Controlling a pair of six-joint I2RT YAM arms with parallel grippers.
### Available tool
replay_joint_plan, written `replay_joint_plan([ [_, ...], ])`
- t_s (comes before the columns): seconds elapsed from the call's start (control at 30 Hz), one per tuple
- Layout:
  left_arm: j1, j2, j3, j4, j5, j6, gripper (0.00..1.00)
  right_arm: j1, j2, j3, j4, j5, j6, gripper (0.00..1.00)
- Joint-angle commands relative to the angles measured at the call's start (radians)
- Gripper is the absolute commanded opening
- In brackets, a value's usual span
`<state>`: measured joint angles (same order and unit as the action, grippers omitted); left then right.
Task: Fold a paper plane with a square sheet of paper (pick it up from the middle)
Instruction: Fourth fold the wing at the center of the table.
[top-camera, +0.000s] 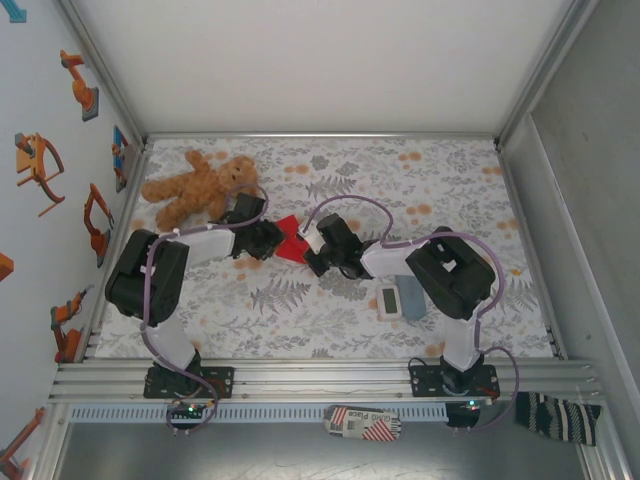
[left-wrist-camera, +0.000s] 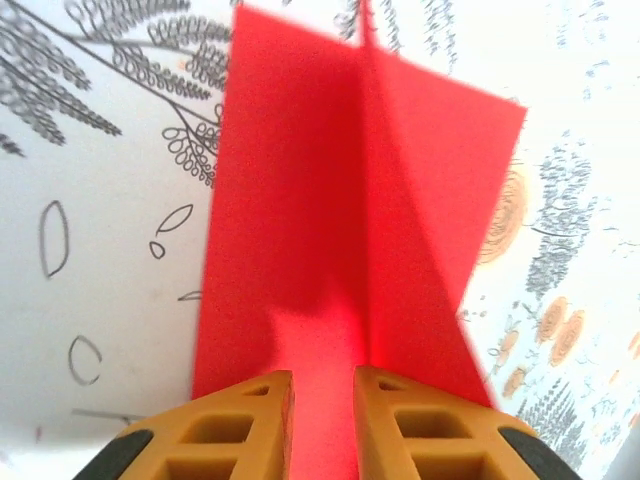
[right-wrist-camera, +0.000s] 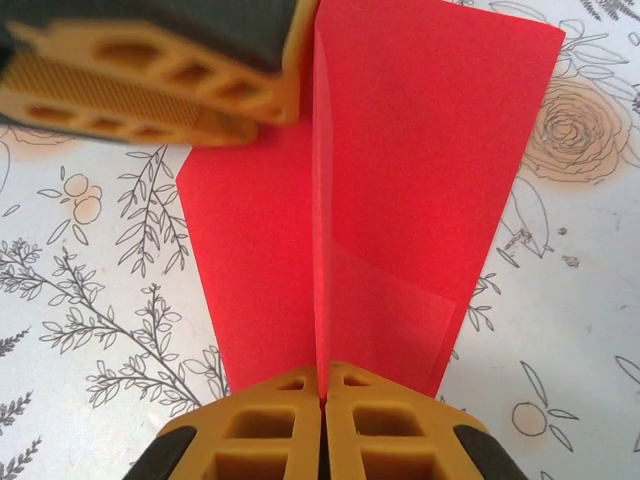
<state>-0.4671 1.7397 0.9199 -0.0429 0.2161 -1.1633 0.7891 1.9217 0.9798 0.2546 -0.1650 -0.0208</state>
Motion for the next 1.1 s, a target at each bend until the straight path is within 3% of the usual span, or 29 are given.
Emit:
replay_joint_plan([
  [0.0, -0.006, -0.073, -0.019, -0.052, -0.060, 0.045, 0.25, 0.006, 0.012, 0.030, -0.048, -0.044, 0.050, 0.08],
  [0.47, -0.030, -0.199, -0.199, 0.131, -0.066, 0.030, 0.29, -0.031, 0.043, 0.023, -0.079, -0.194, 0.288, 0.07],
  [0.9, -0.081, -0.152, -0.202, 0.268, -0.035, 0.053, 0.30, -0.094, -0.011, -0.038, -0.022, -0.286, 0.505, 0.07],
  [1.07, -0.084, -0.092, -0.190, 0.349, 0.030, 0.055, 0.32, -0.125, -0.011, -0.061, 0.026, -0.339, 0.596, 0.07],
])
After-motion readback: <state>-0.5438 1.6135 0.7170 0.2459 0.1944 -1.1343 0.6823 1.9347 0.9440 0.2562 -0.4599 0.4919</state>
